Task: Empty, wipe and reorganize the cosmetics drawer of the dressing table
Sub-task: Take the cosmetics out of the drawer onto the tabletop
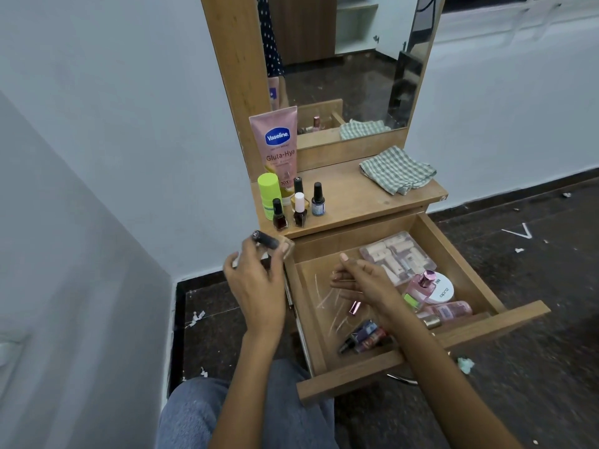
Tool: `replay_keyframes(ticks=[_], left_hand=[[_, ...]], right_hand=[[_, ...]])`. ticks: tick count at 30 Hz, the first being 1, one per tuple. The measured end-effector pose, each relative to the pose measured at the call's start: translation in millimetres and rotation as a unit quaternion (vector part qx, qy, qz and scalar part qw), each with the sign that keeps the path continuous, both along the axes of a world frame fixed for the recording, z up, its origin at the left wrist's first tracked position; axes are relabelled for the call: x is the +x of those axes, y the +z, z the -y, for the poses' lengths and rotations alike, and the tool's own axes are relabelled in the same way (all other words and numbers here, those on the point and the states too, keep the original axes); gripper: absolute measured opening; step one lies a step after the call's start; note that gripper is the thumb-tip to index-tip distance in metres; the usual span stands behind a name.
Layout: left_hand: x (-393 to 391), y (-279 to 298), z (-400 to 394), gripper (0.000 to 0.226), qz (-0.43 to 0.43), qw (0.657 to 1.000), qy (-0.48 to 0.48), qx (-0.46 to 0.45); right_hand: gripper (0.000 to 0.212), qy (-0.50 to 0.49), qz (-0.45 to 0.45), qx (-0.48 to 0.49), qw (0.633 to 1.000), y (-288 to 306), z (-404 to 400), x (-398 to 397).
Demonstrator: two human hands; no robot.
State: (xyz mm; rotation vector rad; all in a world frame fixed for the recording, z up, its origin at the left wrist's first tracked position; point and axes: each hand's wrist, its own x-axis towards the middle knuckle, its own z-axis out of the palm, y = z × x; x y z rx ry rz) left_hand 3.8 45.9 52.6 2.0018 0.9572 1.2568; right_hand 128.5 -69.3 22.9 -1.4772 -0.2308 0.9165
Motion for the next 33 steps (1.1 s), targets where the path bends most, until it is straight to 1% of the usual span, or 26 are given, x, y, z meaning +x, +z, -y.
replay_keyframes(ticks=[3,8,14,18,20,23,26,28,29,30,31,33], left_hand=[[-3,4,-23,0.028,-0.007,0.999,0.036,0.002],[9,4,-47,0.03,-0.037,0.997,0.071,-0.009],[30,6,-54,0.034,-0.066,0.995,0.074,-0.009],[38,0,-61,0.036,-0.054,0.996,0.065,-0.017],[40,-5,-63,0.039,-0.046,0.997,0.052,-0.031],[41,-11,-65,0.048,-0.059,0.997,0.042,-0.04],[38,-11,-56,0.056,-0.066,0.995,0.068,-0.028],[34,-10,-37,0.052,-0.04,0.996,0.081,0.024],[32,-12,-24,0.047,-0.032,0.996,0.063,0.051],[31,-16,-11,0.041,-0.04,0.996,0.019,0.077],[31,-22,2,0.034,-0.073,0.991,-0.039,0.1],[35,-39,23,0.027,-0.18,0.963,-0.144,0.141]], right_hand=[[0.033,-0.012,0.001,0.004,1.0,-4,0,2],[0.033,-0.014,0.016,0.001,1.0,-8,-2,3],[0.03,-0.019,0.015,0.0,1.0,-10,-2,5],[0.025,-0.033,0.015,0.008,0.999,-11,-1,6],[0.023,-0.04,0.017,0.009,0.999,-11,-1,6],[0.021,-0.051,0.017,0.012,0.998,-12,-1,7],[0.019,-0.083,0.046,0.026,0.995,-10,1,5],[0.016,-0.132,0.112,0.025,0.985,-9,4,5],[0.015,-0.156,0.151,0.015,0.976,-10,4,5],[0.013,-0.179,0.18,0.005,0.967,-11,5,5],[0.011,-0.198,0.197,-0.003,0.96,-13,5,6],[0.008,-0.22,0.213,-0.012,0.952,-15,5,7]])
